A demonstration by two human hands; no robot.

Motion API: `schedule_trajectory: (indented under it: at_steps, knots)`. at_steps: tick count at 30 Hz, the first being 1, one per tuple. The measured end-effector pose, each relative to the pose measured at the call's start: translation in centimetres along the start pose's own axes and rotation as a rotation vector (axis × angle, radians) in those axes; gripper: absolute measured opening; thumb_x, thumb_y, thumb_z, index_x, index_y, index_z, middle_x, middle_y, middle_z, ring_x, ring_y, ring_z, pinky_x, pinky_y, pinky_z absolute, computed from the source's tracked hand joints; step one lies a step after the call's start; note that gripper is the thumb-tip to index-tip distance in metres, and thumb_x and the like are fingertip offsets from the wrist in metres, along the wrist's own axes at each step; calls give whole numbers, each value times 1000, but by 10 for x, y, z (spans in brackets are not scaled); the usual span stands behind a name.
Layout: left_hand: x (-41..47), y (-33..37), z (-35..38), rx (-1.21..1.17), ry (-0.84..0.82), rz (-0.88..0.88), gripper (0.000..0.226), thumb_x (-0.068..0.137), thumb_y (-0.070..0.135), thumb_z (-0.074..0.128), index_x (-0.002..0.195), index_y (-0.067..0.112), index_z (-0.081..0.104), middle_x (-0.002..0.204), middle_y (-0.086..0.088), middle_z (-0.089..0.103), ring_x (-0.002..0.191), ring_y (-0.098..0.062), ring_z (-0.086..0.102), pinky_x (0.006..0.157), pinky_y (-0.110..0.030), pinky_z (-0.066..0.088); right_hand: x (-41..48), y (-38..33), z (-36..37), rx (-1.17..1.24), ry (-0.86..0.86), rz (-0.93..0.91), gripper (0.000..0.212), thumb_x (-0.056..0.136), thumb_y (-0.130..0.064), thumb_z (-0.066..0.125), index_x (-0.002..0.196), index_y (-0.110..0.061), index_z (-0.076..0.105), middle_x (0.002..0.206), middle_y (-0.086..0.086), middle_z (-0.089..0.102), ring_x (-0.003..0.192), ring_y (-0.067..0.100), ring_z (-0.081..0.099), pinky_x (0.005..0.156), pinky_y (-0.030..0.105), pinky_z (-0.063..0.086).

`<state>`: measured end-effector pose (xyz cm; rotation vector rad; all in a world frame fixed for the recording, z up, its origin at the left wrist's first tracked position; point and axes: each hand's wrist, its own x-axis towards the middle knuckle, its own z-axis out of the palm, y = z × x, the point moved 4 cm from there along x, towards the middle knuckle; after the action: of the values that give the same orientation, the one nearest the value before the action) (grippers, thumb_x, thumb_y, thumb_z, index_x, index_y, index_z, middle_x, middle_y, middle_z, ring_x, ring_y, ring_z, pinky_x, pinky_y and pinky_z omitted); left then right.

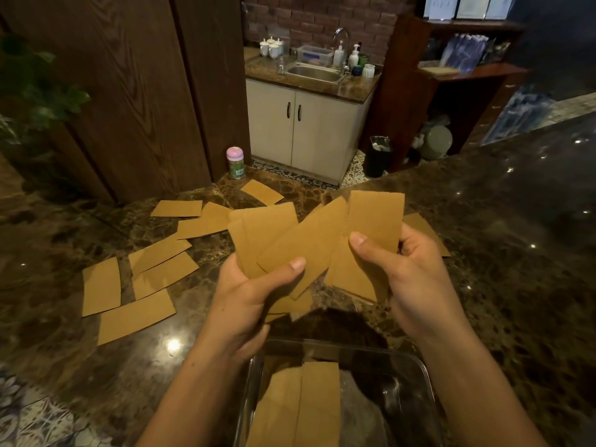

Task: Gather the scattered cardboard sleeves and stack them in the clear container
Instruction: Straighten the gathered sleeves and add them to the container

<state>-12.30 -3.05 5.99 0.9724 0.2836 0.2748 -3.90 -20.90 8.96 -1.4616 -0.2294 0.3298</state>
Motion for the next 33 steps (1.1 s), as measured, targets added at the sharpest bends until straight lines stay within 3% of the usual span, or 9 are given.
schedule_trajectory:
  at_steps: [5,11,13,17,20,23,27,29,33]
  knots:
    - [2,3,-4,29,106,22,58,66,8,79,120,10,57,93,-6,75,84,-18,76,66,-26,59,-3,4,-10,-316,-184,55,20,94,-20,71,113,-25,72,99,-7,80,91,10,76,80,32,54]
    - [4,4,4,183,-27,-22,36,68,12,78,102,16,64,78,4,77,73,-14,75,59,-24,58,-2,-5,-11,-454,-337,1,28,93,-23,72,120,-29,71,110,-6,78,102,14,73,92,44,56]
    - [4,3,5,207,-45,-36,38,70,13,81,104,16,65,82,1,76,75,-15,74,59,-24,57,-2,-5,-8,-425,-351,-20,24,93,-21,71,116,-25,73,108,-1,78,99,18,74,90,44,57]
    - [4,1,0,168,-22,-18,51,69,14,79,116,13,61,94,-3,77,84,-20,75,65,-25,57,0,4,-7,-214,-173,-39,29,91,-22,71,120,-20,70,110,2,79,102,19,76,93,46,59]
    - [4,1,0,188,-10,1,58,68,13,86,120,14,59,95,-2,77,88,-19,75,68,-25,58,-4,11,-2,-246,-285,31,34,90,-31,73,123,-22,70,114,3,77,107,21,73,98,48,57]
    - [3,1,5,256,-41,2,48,72,15,82,114,18,61,94,2,78,89,-16,75,69,-25,57,-9,14,6,-291,-322,35,29,93,-26,70,123,-26,70,113,-2,77,105,17,73,94,41,57]
    - [-2,-2,15,172,-126,-68,34,80,12,67,114,13,63,92,0,78,85,-15,75,65,-24,58,-5,18,8,-58,-145,55,33,95,-17,68,128,-19,67,116,4,78,109,23,74,94,44,59]
    - [-4,-2,15,135,-131,-78,35,80,11,63,115,12,62,93,-1,79,85,-15,75,64,-24,58,-3,19,6,41,-58,87,33,96,-13,68,129,-17,66,116,5,79,110,25,75,95,44,59]
    - [-6,2,12,136,-76,-24,43,74,7,68,115,16,59,91,2,79,86,-17,76,66,-27,60,-5,19,6,138,-99,133,35,94,-11,65,129,-11,65,117,9,79,109,24,75,91,38,62]
